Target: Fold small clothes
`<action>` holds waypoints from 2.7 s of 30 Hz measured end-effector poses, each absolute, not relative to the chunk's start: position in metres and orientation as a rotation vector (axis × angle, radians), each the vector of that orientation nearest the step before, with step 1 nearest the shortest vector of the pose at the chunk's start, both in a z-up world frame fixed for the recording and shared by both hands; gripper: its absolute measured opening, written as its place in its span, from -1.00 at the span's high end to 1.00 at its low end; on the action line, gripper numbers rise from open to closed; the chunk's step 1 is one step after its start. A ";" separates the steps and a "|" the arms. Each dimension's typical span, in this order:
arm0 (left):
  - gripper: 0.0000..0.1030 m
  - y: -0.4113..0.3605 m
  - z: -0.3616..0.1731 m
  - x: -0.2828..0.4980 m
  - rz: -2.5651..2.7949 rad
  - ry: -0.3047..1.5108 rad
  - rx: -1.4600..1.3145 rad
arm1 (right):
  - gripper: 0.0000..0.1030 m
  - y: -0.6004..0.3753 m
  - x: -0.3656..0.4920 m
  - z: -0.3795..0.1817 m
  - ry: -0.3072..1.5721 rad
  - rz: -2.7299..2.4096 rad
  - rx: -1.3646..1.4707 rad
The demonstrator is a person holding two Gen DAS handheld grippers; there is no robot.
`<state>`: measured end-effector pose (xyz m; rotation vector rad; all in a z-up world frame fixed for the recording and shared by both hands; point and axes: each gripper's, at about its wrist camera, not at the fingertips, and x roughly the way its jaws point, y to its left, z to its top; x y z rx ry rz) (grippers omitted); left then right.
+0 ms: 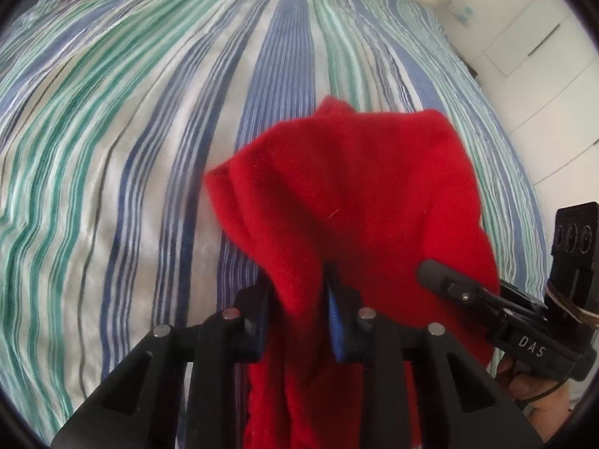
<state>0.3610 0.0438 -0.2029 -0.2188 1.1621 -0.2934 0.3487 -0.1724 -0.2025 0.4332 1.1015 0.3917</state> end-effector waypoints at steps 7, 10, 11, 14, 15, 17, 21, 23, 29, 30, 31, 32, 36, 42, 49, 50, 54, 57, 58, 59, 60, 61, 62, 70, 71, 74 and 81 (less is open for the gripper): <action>0.62 0.031 -0.104 0.333 -0.384 0.943 -0.233 | 0.39 -0.142 0.309 -0.096 0.822 0.403 0.104; 0.00 0.024 -0.101 0.337 -0.381 0.969 -0.239 | 0.37 -0.161 0.313 -0.061 0.782 0.417 0.151; -0.59 0.022 -0.111 0.338 -0.351 1.003 -0.215 | 0.25 -0.170 0.319 -0.060 0.801 0.422 0.184; -0.70 0.029 -0.148 0.317 -0.206 1.029 -0.101 | -0.63 -0.203 0.325 -0.086 0.921 0.346 0.240; -0.70 0.031 -0.155 0.305 -0.188 1.029 -0.064 | -0.75 -0.221 0.315 -0.098 0.935 0.279 0.221; -0.70 0.035 -0.161 0.271 -0.159 0.994 0.016 | -0.77 -0.253 0.289 -0.122 0.979 0.193 0.169; -0.90 0.029 -0.146 0.199 -0.113 0.891 0.162 | -0.77 -0.295 0.208 -0.148 1.015 0.101 0.039; -0.95 0.021 -0.127 0.171 -0.071 0.837 0.191 | -0.77 -0.307 0.169 -0.151 1.018 0.074 0.007; -0.98 -0.003 -0.072 0.111 0.022 0.775 0.216 | -0.78 -0.289 0.092 -0.108 0.952 0.116 0.004; -0.98 -0.004 -0.068 0.104 0.017 0.803 0.200 | -0.78 -0.282 0.082 -0.097 0.934 0.137 0.007; -0.98 -0.004 -0.065 0.101 0.006 0.846 0.184 | -0.78 -0.274 0.075 -0.086 0.916 0.157 0.010; -0.98 -0.004 -0.063 0.096 -0.014 0.883 0.168 | -0.79 -0.265 0.067 -0.077 0.900 0.172 0.011; -0.98 -0.002 -0.058 0.067 -0.016 0.909 0.124 | -0.83 -0.233 0.037 -0.050 0.864 0.219 -0.015; -0.99 0.005 -0.055 0.047 -0.020 0.947 0.104 | -0.83 -0.211 0.012 -0.038 0.900 0.200 -0.070; -0.99 0.009 -0.040 0.040 0.019 0.907 0.101 | -0.85 -0.206 -0.004 -0.015 0.883 0.191 -0.065; -0.99 0.010 -0.038 0.039 0.023 0.902 0.106 | -0.87 -0.205 -0.005 -0.012 0.876 0.192 -0.057; -0.99 0.009 -0.031 0.036 0.048 0.871 0.132 | -0.92 -0.202 -0.006 0.000 0.843 0.177 -0.055; -0.99 0.009 -0.025 0.032 0.056 0.842 0.150 | -0.92 -0.199 -0.005 0.006 0.835 0.166 -0.065; -0.99 0.008 -0.023 0.029 0.055 0.834 0.153 | -0.92 -0.198 -0.004 0.007 0.833 0.160 -0.067; -0.99 0.008 -0.021 0.028 0.050 0.829 0.152 | -0.92 -0.198 -0.004 0.008 0.832 0.157 -0.072; -0.99 0.008 -0.020 0.027 0.043 0.829 0.146 | -0.92 -0.197 -0.005 0.009 0.833 0.157 -0.075; -0.99 0.009 -0.019 0.026 0.036 0.831 0.138 | -0.92 -0.197 -0.005 0.009 0.835 0.156 -0.077; -0.99 0.009 -0.018 0.025 0.030 0.832 0.132 | -0.92 -0.196 -0.006 0.009 0.838 0.153 -0.080; -0.99 0.006 -0.013 0.023 0.030 0.824 0.150 | -0.92 -0.196 -0.011 0.010 0.852 0.123 -0.099; -0.99 0.006 -0.014 0.023 0.032 0.825 0.150 | -0.92 -0.197 -0.012 0.010 0.853 0.122 -0.101; -0.99 0.004 -0.014 0.023 0.038 0.825 0.151 | -0.92 -0.196 -0.014 0.010 0.849 0.121 -0.105; -0.99 0.008 -0.013 0.022 0.002 0.826 0.105 | -0.92 -0.199 -0.014 0.008 0.852 0.111 -0.099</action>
